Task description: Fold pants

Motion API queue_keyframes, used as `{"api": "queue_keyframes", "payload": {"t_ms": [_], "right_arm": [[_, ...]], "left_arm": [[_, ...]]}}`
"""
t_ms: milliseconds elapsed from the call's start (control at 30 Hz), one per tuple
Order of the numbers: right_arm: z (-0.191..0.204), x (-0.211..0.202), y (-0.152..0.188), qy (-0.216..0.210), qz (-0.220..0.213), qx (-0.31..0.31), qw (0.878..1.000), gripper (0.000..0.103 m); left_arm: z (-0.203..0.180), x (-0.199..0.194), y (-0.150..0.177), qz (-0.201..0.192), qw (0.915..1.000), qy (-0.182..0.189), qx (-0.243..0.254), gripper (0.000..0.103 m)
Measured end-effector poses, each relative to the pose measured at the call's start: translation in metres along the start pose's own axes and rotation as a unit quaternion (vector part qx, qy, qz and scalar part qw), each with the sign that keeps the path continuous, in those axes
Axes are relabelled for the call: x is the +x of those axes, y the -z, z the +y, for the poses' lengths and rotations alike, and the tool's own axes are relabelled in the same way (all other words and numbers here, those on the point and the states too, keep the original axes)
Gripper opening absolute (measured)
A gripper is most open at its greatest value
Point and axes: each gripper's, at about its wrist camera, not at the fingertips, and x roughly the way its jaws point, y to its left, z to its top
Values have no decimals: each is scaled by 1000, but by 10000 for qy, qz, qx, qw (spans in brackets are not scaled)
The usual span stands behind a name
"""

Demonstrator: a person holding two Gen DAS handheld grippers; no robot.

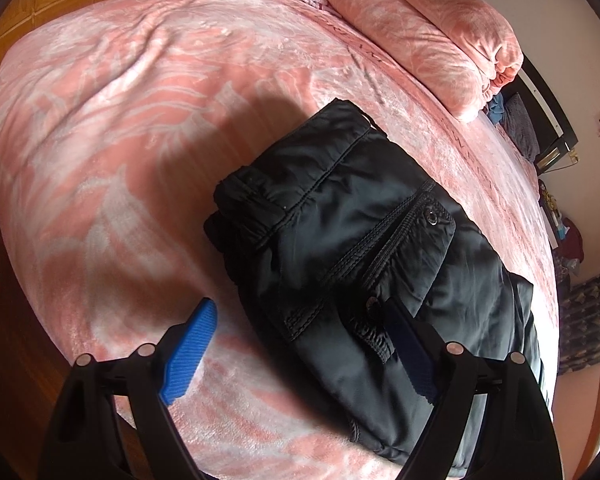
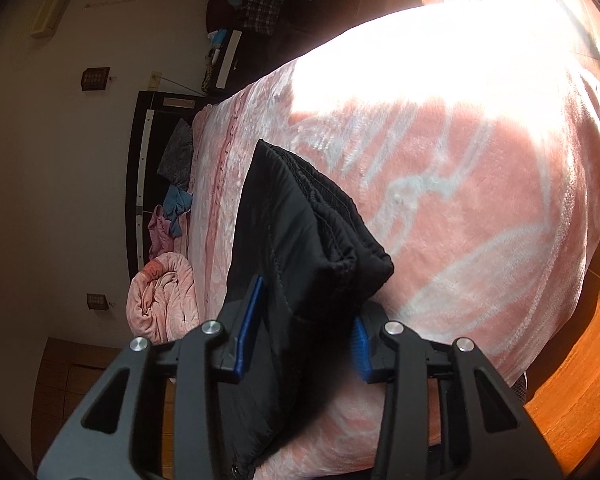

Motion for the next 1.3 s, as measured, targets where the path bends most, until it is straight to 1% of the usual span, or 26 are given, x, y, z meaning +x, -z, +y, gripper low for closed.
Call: {"api": "queue_keyframes", "payload": {"t_ms": [33,133,267,400,533,800,1000,1300], "right_arm": [[1,0,0,61,-10,-19,10000,27],[9,-2,2,162,-63,-118,9998,23],[24,-6,3,235,-131,-280,9992,21],[41,-9,4,306,-170,-482,9982,20],[56,-12,6,347,-203,-662,9970,20],[88,-15,13,509,-272,-1167,9915,20],[108,-19,20,542,-307,-1442,9876,20],[139,-23,29,554,-327,-1793,9817,20]], "left_arm": [[0,0,1,-29,10000,-27,5,87],[-3,0,5,-107,9999,-93,48,87],[-2,-2,8,-214,9997,-101,-32,87],[-3,-3,9,-288,9995,-132,-23,87],[1,-6,12,-341,9992,-108,-150,87],[-1,-6,16,-341,9992,-168,-87,87],[5,-7,17,-336,9992,-17,-233,87],[8,-8,19,-329,9990,78,-309,87]]}}
